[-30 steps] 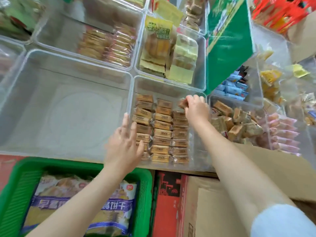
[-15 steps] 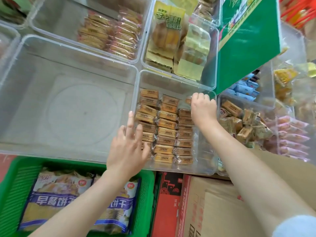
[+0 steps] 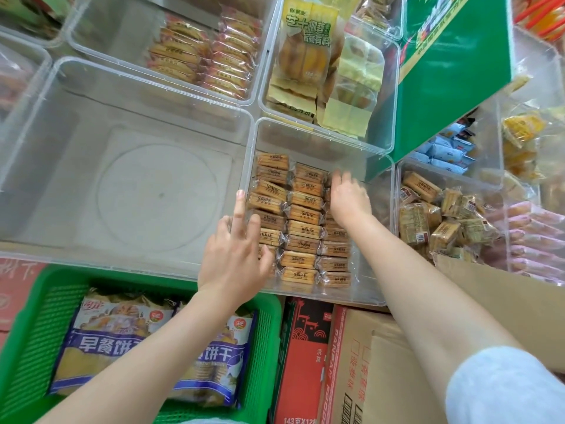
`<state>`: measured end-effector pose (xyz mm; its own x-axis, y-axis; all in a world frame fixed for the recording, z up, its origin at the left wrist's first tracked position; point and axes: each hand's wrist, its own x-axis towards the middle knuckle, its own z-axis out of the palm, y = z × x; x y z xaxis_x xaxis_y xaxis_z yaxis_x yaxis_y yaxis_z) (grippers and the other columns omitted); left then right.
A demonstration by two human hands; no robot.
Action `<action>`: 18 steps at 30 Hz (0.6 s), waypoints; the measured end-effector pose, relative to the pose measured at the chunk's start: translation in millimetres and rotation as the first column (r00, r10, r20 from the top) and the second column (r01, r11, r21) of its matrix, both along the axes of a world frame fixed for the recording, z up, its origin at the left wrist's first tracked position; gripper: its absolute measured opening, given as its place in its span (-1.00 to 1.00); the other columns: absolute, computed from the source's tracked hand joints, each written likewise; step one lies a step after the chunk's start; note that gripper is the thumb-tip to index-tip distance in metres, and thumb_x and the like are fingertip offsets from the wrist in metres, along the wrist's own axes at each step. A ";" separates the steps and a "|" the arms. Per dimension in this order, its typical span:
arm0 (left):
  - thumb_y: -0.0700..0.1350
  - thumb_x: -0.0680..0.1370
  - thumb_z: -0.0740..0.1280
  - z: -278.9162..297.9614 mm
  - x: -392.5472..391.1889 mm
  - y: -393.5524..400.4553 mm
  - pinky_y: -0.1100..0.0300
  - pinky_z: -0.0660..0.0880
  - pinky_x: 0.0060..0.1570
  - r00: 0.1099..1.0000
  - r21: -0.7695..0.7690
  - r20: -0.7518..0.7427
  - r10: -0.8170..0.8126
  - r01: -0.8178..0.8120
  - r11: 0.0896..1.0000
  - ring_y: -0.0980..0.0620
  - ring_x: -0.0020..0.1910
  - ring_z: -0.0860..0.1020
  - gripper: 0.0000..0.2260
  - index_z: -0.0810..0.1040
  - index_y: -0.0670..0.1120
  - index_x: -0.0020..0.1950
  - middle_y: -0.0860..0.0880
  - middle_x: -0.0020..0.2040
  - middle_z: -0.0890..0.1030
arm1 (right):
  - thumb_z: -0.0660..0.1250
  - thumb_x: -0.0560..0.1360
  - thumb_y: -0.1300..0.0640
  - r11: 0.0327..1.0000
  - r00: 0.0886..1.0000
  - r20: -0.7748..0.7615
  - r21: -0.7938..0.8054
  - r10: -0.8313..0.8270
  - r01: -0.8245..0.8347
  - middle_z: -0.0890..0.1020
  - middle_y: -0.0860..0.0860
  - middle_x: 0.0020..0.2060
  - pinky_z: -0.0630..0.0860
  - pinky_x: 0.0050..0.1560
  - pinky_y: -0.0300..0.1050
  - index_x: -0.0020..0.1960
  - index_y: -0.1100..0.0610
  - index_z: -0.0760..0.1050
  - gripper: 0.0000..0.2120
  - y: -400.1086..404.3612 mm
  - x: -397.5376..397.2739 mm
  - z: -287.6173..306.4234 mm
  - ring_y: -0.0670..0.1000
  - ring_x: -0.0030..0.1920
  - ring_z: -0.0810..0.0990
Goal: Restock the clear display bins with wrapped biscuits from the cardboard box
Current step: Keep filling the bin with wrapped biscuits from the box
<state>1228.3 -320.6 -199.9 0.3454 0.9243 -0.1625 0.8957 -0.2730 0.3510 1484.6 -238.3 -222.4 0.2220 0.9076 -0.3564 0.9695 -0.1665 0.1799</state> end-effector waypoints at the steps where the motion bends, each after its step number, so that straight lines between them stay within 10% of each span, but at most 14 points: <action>1: 0.11 0.58 0.21 -0.6 -0.2 -0.3 0.03 0.56 -0.06 1.000 0.003 0.001 0.002 -0.002 1.000 -0.18 0.20 0.50 -0.49 0.36 -0.14 0.44 -0.21 0.62 -0.03 | 0.18 0.53 0.35 0.999 0.999 -0.037 0.017 -0.034 0.035 0.37 0.25 0.38 0.36 0.37 0.17 0.57 0.22 0.09 -0.36 -5.8 -0.6 -5.8 0.25 0.38 0.38; 5: 0.11 0.58 0.21 -1.5 0.1 -0.5 0.02 0.56 -0.08 1.000 0.013 0.003 -0.003 0.003 1.000 -0.19 0.21 0.49 -0.49 0.36 -0.14 0.44 -0.22 0.62 -0.01 | 0.12 0.61 0.14 0.985 0.973 -0.158 -0.031 -0.170 0.168 0.05 0.18 0.61 0.00 0.58 0.24 0.64 0.04 -0.07 -0.34 -13.4 3.7 -14.7 0.19 0.61 -0.03; 11: 0.08 0.58 0.21 0.0 -0.1 -0.1 0.02 0.54 -0.10 1.000 -0.008 0.014 0.002 -0.002 1.000 -0.17 0.17 0.49 -0.54 0.36 -0.12 0.41 -0.22 0.63 -0.03 | 0.10 0.64 0.02 0.951 0.920 -0.270 -0.199 -0.285 0.237 -0.09 0.14 0.63 -0.03 0.60 0.17 0.65 -0.03 -0.12 -0.34 -8.1 0.2 -1.0 0.17 0.62 -0.11; 18: 0.04 0.63 0.15 9.5 0.7 -3.6 -0.11 0.32 0.40 0.999 -0.026 -0.032 0.005 -0.006 1.000 -0.24 0.51 0.23 -0.51 0.23 -0.11 0.52 -0.20 0.64 -0.15 | 0.15 0.65 0.10 0.965 0.836 -0.499 -0.005 -0.228 0.261 0.52 0.06 0.37 0.44 0.26 -0.05 0.41 0.05 0.47 -0.64 -59.4 -22.6 89.0 0.07 0.30 0.50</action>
